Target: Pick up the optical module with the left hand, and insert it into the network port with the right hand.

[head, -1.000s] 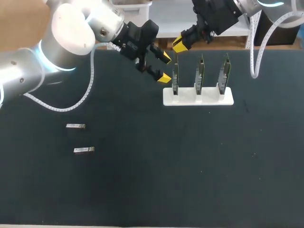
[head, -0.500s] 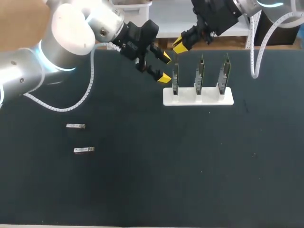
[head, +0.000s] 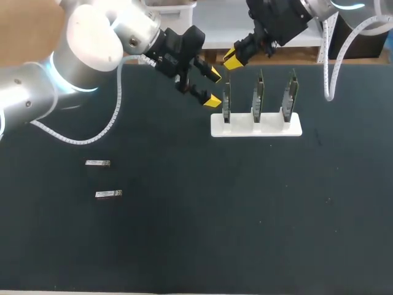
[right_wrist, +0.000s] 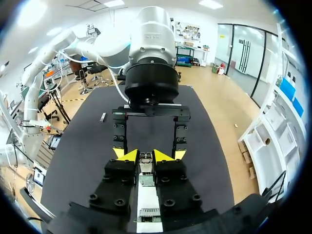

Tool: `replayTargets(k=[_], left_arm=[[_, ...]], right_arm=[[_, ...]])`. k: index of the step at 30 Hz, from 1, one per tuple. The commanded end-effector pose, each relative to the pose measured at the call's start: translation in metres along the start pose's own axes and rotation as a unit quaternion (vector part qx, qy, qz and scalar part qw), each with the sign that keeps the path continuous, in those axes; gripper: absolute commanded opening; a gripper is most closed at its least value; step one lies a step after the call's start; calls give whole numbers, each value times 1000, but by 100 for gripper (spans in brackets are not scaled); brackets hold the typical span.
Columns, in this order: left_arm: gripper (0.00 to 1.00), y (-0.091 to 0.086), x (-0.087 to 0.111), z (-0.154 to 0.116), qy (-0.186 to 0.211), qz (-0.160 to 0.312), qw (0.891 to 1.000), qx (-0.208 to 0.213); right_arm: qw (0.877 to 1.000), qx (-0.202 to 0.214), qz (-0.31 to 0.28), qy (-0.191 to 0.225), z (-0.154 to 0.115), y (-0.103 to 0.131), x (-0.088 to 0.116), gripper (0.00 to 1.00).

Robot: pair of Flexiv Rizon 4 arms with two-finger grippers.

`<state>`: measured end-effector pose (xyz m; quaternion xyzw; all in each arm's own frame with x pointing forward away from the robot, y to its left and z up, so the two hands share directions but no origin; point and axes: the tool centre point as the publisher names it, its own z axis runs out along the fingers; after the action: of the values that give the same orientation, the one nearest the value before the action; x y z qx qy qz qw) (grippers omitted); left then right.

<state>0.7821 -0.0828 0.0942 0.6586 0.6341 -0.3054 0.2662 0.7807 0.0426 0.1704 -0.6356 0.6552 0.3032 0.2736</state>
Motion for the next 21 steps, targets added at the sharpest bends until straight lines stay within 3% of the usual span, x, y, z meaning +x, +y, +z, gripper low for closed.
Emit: replayTargets(k=[1, 21], left_arm=[[100, 2, -1, 0, 2, -1, 1000, 2], [100, 2, -1, 0, 2, -1, 1000, 2]], right_arm=[[1000, 0, -1, -2, 2, -2, 0, 0], [1000, 2, -21, 1, 0, -2, -2, 0]])
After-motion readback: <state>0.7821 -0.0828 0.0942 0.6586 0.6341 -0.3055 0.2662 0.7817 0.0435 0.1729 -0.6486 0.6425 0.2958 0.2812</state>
